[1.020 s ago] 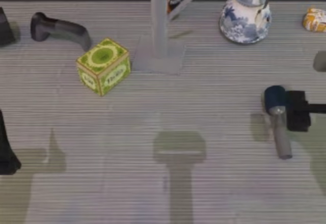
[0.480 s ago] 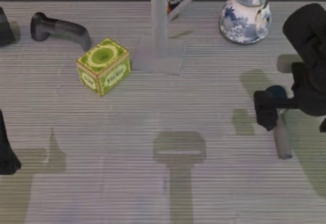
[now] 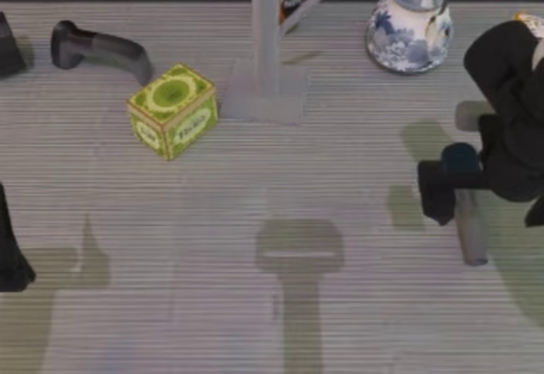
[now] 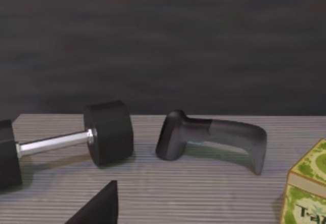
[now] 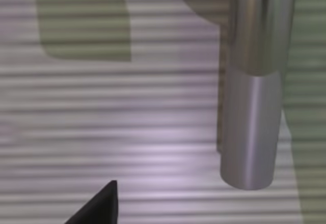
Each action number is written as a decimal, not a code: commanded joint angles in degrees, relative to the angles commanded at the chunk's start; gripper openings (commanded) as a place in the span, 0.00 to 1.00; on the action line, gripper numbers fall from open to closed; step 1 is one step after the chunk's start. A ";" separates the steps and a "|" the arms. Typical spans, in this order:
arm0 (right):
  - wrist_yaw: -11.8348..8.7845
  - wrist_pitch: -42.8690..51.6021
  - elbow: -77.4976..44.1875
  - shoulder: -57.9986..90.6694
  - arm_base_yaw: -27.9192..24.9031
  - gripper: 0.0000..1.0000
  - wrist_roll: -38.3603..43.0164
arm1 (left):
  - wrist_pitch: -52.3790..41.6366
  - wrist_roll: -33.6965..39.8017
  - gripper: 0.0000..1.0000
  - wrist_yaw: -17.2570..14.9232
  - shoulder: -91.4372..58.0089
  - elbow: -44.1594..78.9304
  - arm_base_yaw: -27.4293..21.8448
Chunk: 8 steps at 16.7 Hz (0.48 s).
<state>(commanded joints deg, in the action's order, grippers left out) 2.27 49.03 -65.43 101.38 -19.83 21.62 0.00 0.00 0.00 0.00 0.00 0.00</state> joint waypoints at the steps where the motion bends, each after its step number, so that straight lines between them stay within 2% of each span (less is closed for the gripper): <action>1: 0.00 -2.49 0.98 1.37 0.04 1.00 -0.03 | 0.00 0.00 1.00 0.00 0.00 0.00 0.00; 5: 0.02 -13.73 5.51 7.47 0.25 1.00 -0.13 | 0.00 0.00 1.00 0.00 0.00 0.00 0.00; 8: 0.03 -17.58 7.27 10.07 0.33 1.00 -0.17 | 0.00 0.00 1.00 0.00 0.00 0.00 0.00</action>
<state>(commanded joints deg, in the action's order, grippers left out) 2.30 31.45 -58.17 111.45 -19.50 21.46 0.00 0.00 0.00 0.00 0.00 0.00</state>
